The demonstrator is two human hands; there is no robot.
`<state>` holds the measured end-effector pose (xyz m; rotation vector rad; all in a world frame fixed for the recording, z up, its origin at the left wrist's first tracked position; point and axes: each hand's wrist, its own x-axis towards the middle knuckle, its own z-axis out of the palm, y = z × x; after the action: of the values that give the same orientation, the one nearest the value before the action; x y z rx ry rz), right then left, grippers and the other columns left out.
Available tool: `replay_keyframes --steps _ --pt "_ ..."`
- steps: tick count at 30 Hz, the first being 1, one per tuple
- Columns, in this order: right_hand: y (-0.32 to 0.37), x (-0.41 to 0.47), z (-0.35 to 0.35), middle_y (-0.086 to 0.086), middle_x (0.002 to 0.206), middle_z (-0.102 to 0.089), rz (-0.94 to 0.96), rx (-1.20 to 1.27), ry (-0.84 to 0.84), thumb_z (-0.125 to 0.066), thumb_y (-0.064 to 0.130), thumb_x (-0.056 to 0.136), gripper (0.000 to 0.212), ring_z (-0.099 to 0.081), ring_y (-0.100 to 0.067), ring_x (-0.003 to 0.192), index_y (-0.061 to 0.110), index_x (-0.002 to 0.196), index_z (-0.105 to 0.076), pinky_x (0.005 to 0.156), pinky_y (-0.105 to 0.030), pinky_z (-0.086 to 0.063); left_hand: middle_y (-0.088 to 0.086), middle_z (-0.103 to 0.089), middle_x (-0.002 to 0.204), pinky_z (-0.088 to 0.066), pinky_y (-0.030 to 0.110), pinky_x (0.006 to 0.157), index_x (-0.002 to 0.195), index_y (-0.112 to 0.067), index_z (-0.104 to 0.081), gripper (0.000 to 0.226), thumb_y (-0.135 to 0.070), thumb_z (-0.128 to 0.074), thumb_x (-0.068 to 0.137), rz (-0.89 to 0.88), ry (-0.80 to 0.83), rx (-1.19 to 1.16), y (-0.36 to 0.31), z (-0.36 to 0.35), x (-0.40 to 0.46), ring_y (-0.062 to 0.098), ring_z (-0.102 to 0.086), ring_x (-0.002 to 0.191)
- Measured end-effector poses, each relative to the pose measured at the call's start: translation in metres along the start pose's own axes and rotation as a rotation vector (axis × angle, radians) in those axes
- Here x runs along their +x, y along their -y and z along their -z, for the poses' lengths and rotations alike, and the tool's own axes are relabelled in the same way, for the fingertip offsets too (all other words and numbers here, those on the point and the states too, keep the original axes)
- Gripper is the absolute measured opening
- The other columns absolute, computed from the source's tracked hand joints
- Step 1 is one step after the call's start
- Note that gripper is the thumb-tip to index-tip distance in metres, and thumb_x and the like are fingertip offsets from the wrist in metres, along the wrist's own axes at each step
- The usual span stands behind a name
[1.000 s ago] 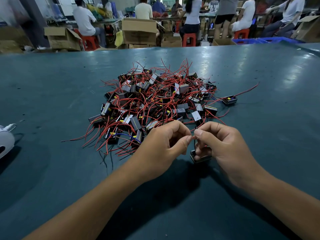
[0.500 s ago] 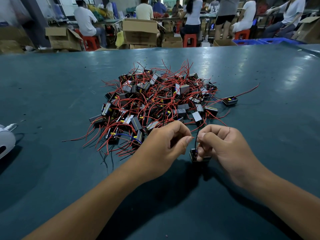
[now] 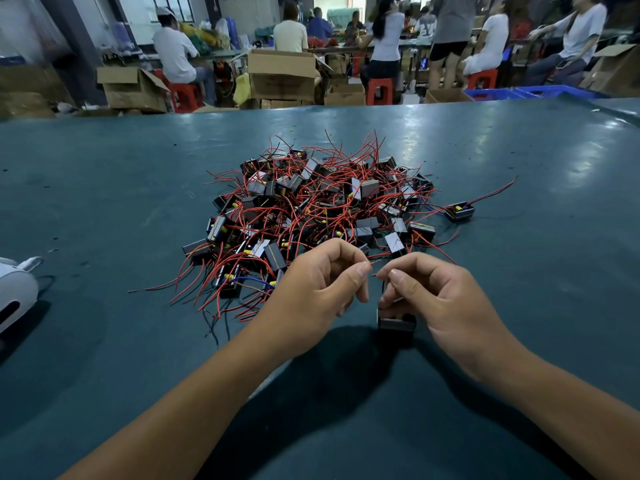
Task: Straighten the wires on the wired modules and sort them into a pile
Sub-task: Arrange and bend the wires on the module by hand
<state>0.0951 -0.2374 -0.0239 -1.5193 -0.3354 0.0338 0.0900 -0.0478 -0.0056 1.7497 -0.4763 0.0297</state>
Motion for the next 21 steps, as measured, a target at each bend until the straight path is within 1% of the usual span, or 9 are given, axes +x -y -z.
replay_keyframes --steps 4,6,11,13,15,18,21 --pt "0.000 -0.001 -0.005 -0.004 0.065 -0.062 -0.007 -0.007 -0.049 -0.055 0.006 0.098 0.011 -0.063 -0.019 0.060 0.004 0.092 -0.065 0.055 -0.026 -0.055 -0.002 -0.065 0.069 -0.042 0.017 0.053 0.096 -0.011 -0.059 0.009 -0.011 -0.053 0.103 0.000 0.014 -0.005 0.000 -0.005 -0.001 0.008 -0.048 0.053" --pt "0.001 -0.002 -0.007 -0.004 0.065 -0.061 0.000 0.008 -0.045 -0.055 0.004 0.098 0.010 -0.062 -0.016 0.058 0.003 0.094 -0.064 0.051 -0.025 -0.053 -0.001 -0.065 0.068 -0.042 0.017 0.052 0.096 -0.009 -0.060 0.008 -0.011 -0.054 0.102 0.005 -0.009 0.004 0.001 -0.007 -0.001 0.010 -0.051 0.052" --pt "0.001 -0.003 -0.006 -0.005 0.067 -0.060 0.033 0.079 -0.048 -0.054 0.003 0.098 0.014 -0.061 -0.015 0.063 0.005 0.099 -0.068 0.058 -0.028 -0.056 0.000 -0.068 0.068 -0.041 0.014 0.050 0.095 -0.006 -0.062 0.008 -0.010 -0.057 0.101 0.000 -0.100 -0.001 0.005 -0.013 0.000 0.009 -0.055 0.050" --pt "0.002 -0.003 -0.006 -0.007 0.066 -0.059 0.040 0.081 -0.052 -0.055 0.005 0.098 0.015 -0.060 -0.016 0.062 0.007 0.097 -0.070 0.059 -0.029 -0.057 0.000 -0.069 0.069 -0.042 0.015 0.051 0.094 -0.007 -0.063 0.008 -0.010 -0.058 0.100 -0.008 -0.108 -0.002 0.005 -0.014 0.000 0.010 -0.057 0.052" --pt "0.001 -0.002 -0.006 -0.005 0.065 -0.060 0.054 0.062 -0.049 -0.055 0.007 0.098 0.017 -0.061 -0.015 0.062 0.008 0.096 -0.071 0.060 -0.028 -0.057 0.000 -0.069 0.069 -0.046 0.019 0.053 0.094 -0.007 -0.063 0.008 -0.008 -0.058 0.100 -0.019 -0.103 -0.023 0.005 -0.016 0.001 0.011 -0.058 0.054" --pt "0.000 -0.001 -0.006 0.001 0.070 -0.065 0.048 0.071 0.000 -0.054 0.011 0.098 0.020 -0.065 -0.012 0.069 0.007 0.104 -0.072 0.064 -0.027 -0.058 0.000 -0.069 0.069 -0.048 0.020 0.054 0.094 -0.006 -0.063 0.008 -0.005 -0.057 0.099 -0.034 -0.096 -0.055 0.004 -0.017 0.000 0.010 -0.059 0.057" --pt "-0.001 0.000 -0.006 0.000 0.075 -0.069 -0.001 0.076 0.029 -0.052 0.014 0.099 0.024 -0.067 -0.012 0.072 0.010 0.112 -0.072 0.065 -0.026 -0.057 -0.001 -0.068 0.069 -0.048 0.020 0.055 0.095 -0.008 -0.064 0.009 -0.005 -0.057 0.100 -0.039 -0.088 -0.050 0.002 -0.016 0.000 0.008 -0.058 0.059"
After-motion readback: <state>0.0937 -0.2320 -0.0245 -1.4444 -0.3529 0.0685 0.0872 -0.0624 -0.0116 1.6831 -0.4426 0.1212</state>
